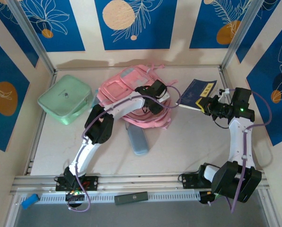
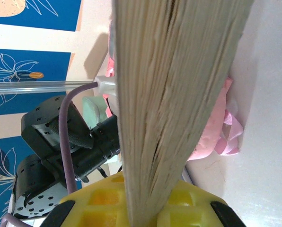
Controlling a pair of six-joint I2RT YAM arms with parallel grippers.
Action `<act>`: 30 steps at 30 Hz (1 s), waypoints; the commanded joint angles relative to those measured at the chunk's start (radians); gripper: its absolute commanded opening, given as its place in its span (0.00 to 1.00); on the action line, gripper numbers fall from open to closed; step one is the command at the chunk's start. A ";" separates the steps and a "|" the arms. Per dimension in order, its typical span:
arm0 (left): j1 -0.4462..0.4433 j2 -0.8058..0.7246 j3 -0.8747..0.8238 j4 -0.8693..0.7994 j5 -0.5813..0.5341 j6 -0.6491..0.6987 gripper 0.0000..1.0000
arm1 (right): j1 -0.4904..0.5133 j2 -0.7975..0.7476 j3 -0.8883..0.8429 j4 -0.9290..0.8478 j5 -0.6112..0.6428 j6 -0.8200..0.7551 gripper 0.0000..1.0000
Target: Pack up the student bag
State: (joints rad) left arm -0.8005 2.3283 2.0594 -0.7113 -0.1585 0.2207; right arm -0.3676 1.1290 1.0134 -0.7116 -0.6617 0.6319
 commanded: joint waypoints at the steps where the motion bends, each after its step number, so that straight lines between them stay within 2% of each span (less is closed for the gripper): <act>1: 0.032 0.046 0.056 -0.027 -0.024 0.020 0.46 | -0.006 -0.014 0.002 0.002 -0.048 -0.001 0.00; 10: 0.025 0.018 0.102 -0.005 0.084 0.054 0.00 | -0.008 -0.030 0.010 -0.029 -0.017 -0.011 0.00; 15: -0.001 -0.060 0.054 -0.008 0.099 0.086 0.00 | -0.012 -0.041 0.018 -0.055 0.011 -0.025 0.00; 21: 0.001 -0.283 -0.179 0.062 0.145 0.126 0.00 | 0.023 -0.035 0.013 -0.079 0.028 -0.050 0.00; 26: 0.026 -0.399 -0.211 0.054 0.115 0.120 0.00 | 0.176 -0.017 0.006 -0.104 0.049 -0.038 0.00; 30: 0.048 -0.413 -0.145 0.045 0.053 0.071 0.00 | 0.329 -0.010 -0.047 -0.057 0.061 0.042 0.00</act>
State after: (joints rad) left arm -0.7673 1.9469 1.8572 -0.6849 -0.0811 0.3145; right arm -0.1123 1.1122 0.9966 -0.7753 -0.5896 0.6292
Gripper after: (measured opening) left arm 0.064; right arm 0.105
